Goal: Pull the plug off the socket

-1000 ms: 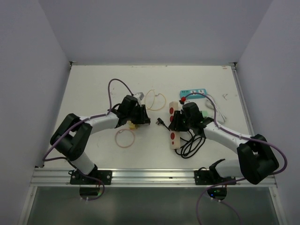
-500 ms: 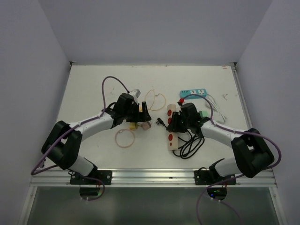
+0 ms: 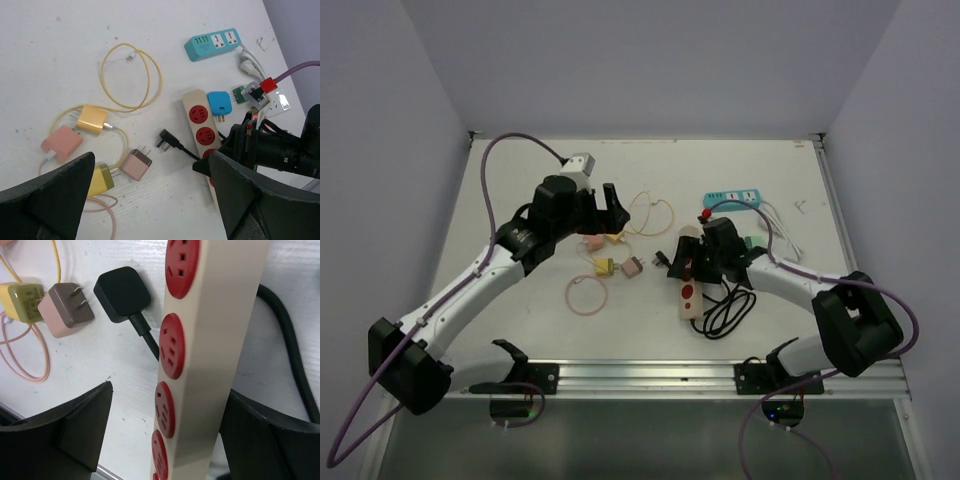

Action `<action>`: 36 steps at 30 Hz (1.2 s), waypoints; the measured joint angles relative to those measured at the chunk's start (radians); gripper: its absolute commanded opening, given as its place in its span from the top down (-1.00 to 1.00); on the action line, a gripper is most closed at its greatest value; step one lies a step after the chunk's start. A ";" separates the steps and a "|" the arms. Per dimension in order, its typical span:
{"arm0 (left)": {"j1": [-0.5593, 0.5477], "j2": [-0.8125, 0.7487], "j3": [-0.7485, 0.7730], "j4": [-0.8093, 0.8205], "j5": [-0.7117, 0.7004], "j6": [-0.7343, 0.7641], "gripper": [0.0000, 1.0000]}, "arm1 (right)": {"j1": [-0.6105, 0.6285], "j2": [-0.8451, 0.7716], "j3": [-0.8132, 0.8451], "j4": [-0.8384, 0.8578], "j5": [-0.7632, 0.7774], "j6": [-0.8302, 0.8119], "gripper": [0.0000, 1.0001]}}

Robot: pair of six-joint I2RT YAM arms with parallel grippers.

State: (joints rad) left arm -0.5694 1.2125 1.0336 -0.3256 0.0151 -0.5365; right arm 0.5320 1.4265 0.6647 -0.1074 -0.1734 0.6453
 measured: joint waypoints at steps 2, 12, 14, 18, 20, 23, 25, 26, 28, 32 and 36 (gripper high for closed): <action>0.000 -0.039 0.029 -0.035 -0.032 0.015 -0.99 | -0.003 -0.017 0.021 -0.041 0.013 -0.016 -0.83; 0.002 -0.267 0.140 -0.171 -0.185 0.083 -0.99 | -0.006 -0.196 0.177 -0.266 0.097 -0.113 -0.97; 0.003 -0.323 0.149 -0.193 -0.211 0.087 -0.99 | -0.006 -0.254 0.190 -0.307 0.115 -0.127 -0.98; 0.004 -0.430 0.175 -0.248 -0.278 0.097 -0.99 | -0.006 -0.408 0.208 -0.421 0.178 -0.152 -0.98; 0.005 -0.472 0.196 -0.277 -0.311 0.106 -0.99 | -0.006 -0.480 0.239 -0.484 0.224 -0.167 -0.98; 0.005 -0.549 0.240 -0.325 -0.371 0.117 -0.99 | -0.006 -0.593 0.320 -0.573 0.316 -0.195 -0.97; 0.005 -0.599 0.271 -0.352 -0.411 0.128 -0.99 | -0.006 -0.661 0.382 -0.628 0.380 -0.211 -0.98; 0.005 -0.623 0.287 -0.364 -0.430 0.131 -0.99 | -0.006 -0.694 0.412 -0.654 0.415 -0.220 -0.98; 0.006 -0.668 0.315 -0.388 -0.466 0.138 -0.99 | -0.006 -0.754 0.463 -0.700 0.473 -0.232 -0.98; 0.006 -0.736 0.352 -0.431 -0.531 0.159 -0.99 | -0.006 -0.889 0.554 -0.791 0.602 -0.265 -0.98; 0.006 -0.781 0.360 -0.476 -0.598 0.167 -0.99 | -0.006 -1.027 0.583 -0.851 0.721 -0.294 -0.98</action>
State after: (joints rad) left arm -0.5632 0.4313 1.3941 -0.8013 -0.5831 -0.3691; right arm 0.5259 0.4000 1.2476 -0.9588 0.5476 0.3515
